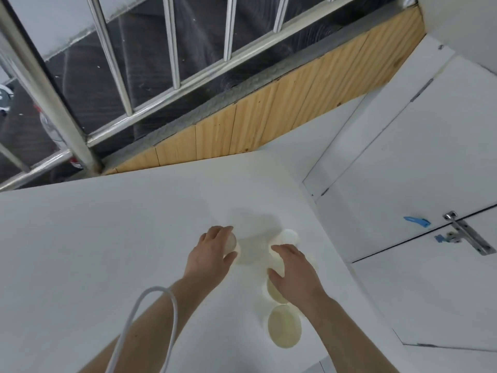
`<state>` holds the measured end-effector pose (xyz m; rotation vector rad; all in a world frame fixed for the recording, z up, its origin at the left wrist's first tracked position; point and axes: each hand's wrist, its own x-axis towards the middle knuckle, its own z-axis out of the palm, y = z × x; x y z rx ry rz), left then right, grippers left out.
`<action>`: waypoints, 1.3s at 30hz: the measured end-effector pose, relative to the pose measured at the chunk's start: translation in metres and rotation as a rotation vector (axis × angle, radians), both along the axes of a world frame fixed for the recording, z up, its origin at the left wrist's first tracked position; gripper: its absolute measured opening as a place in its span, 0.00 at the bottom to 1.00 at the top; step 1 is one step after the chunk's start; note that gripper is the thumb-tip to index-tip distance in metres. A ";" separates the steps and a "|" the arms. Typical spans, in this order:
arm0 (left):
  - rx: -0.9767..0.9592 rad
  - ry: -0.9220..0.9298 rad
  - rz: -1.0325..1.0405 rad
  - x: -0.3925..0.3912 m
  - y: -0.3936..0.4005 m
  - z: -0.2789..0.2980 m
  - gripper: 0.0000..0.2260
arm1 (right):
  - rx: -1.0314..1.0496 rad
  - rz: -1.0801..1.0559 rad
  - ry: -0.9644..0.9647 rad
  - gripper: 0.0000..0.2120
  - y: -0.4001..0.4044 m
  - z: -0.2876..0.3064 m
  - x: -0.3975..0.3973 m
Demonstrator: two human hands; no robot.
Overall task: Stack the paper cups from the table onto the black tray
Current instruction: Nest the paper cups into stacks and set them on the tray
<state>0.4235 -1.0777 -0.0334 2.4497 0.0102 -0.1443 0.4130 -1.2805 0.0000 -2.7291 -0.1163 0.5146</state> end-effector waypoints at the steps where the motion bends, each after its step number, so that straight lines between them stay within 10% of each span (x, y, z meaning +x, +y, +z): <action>1: -0.030 -0.019 0.029 -0.005 0.007 0.002 0.24 | 0.044 -0.009 0.015 0.25 0.009 -0.004 0.003; 6: -0.170 -0.093 0.036 -0.026 0.020 0.010 0.24 | 0.346 -0.139 0.139 0.08 0.050 -0.015 0.011; 17: -0.177 -0.035 0.031 -0.036 0.037 0.006 0.30 | 0.657 -0.302 0.148 0.10 0.059 -0.017 0.016; 30: -0.129 0.120 0.043 -0.031 0.028 -0.015 0.40 | 0.527 0.101 -0.131 0.09 0.057 -0.013 0.004; 39: -0.152 0.098 0.083 -0.040 0.049 -0.039 0.33 | -0.178 -0.102 -0.083 0.30 -0.006 -0.027 0.051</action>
